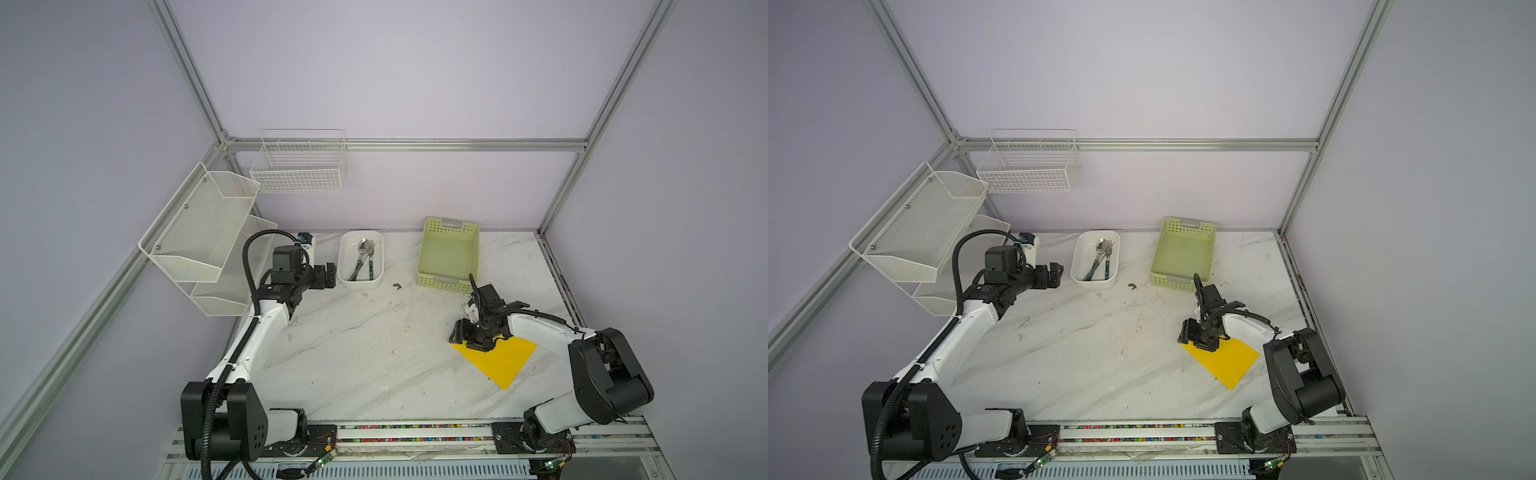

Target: Place the utensils on the paper napkin and roll it up

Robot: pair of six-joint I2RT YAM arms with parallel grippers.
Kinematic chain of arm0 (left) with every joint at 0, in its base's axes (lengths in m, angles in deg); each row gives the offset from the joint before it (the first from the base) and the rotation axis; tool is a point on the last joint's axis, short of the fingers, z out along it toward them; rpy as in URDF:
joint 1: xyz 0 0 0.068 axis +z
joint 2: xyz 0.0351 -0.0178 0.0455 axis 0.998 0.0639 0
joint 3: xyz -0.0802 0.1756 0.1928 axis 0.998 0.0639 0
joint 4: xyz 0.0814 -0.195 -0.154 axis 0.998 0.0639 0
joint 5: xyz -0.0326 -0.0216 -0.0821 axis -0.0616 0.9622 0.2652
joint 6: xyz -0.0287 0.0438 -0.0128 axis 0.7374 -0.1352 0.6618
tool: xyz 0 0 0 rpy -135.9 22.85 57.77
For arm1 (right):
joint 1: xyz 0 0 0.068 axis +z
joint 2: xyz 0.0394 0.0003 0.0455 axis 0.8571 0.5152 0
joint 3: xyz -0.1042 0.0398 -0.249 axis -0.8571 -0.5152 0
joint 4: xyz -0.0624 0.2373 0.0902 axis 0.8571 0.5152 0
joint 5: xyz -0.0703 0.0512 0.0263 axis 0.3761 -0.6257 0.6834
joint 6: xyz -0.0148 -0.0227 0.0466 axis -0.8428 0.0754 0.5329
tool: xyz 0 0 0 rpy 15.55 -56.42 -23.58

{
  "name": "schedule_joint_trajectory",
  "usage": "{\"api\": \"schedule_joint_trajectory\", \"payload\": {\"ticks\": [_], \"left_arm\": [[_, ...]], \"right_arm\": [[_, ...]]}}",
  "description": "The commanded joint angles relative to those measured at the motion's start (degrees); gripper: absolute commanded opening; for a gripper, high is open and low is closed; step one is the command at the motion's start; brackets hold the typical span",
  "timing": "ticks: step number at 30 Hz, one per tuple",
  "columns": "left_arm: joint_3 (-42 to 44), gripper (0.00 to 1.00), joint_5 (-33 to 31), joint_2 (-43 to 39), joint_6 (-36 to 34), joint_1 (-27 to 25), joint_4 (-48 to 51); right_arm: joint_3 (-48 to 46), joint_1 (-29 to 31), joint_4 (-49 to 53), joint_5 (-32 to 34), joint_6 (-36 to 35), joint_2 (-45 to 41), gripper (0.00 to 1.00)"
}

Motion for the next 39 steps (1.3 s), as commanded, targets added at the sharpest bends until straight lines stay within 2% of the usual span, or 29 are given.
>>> {"api": "schedule_joint_trajectory", "payload": {"ticks": [1, 11, 24, 29, 39], "left_arm": [[1.72, 1.0, 1.19, -1.63, 0.1, -0.19, -2.3], [1.71, 1.0, -0.31, -1.65, 0.1, -0.19, -1.95], [1.81, 1.0, -0.01, -1.57, 1.52, -0.19, -1.92], [2.24, 1.0, 1.49, -1.6, 2.98, -0.12, -2.99], [1.99, 1.0, 2.79, -1.11, 3.7, -0.19, -3.01]], "right_arm": [[-0.99, 1.53, -0.29, -2.09, 1.4, 1.88, 0.66], [0.26, 8.83, -9.23, -7.04, 9.54, 6.51, 0.64], [8.53, 21.9, -21.44, -5.63, 22.94, 16.81, 0.63], [13.91, 24.31, -22.96, -4.75, 24.09, 22.63, 0.63], [22.47, 25.42, -25.75, -5.36, 26.47, 30.1, 0.64]]}}
